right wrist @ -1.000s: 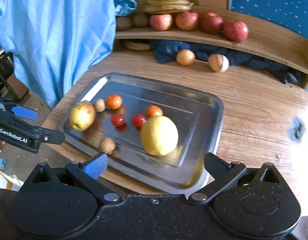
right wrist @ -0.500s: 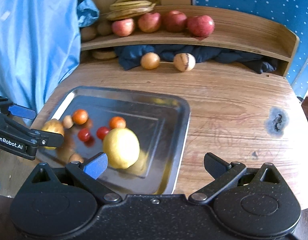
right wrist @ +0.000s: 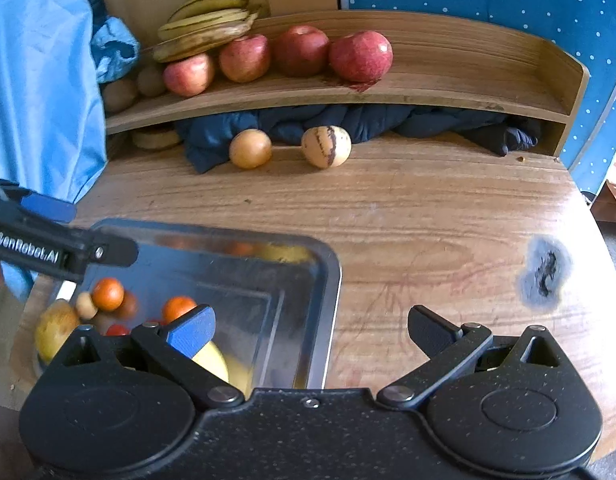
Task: Organize fruits
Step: 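Move both open tools past the tray toward the two striped fruits under the shelf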
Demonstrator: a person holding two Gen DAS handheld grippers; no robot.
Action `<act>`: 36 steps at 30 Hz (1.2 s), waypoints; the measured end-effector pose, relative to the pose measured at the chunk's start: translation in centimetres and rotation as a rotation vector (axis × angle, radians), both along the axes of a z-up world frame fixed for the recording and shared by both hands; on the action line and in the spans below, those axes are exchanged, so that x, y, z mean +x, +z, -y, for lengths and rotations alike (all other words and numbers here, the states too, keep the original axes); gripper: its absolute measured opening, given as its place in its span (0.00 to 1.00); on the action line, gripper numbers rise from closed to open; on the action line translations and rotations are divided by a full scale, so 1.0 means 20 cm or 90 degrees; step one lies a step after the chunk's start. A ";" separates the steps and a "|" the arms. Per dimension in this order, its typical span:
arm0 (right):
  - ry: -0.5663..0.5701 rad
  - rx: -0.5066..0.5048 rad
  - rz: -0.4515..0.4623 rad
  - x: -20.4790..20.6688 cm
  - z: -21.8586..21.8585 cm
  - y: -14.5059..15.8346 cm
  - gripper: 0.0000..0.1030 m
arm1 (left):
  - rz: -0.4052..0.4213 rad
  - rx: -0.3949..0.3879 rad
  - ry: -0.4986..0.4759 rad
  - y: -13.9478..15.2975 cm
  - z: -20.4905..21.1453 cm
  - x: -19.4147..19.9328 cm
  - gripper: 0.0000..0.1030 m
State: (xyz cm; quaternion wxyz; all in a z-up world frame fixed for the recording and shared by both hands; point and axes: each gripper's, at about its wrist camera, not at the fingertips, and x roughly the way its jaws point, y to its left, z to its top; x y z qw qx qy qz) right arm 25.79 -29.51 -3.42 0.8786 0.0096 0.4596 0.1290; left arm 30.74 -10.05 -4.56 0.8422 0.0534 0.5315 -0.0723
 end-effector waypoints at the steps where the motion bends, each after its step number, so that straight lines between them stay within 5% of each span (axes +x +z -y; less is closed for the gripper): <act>1: -0.001 -0.001 0.000 0.02 0.00 0.00 0.99 | 0.001 -0.002 0.000 0.00 0.01 0.03 0.99; 14: -0.014 -0.030 0.004 0.28 -0.03 -0.04 0.99 | 0.012 0.009 -0.013 -0.09 0.10 0.37 0.99; 36: -0.021 -0.102 0.029 0.67 -0.11 -0.10 0.99 | -0.014 -0.015 -0.031 -0.28 0.12 0.67 0.99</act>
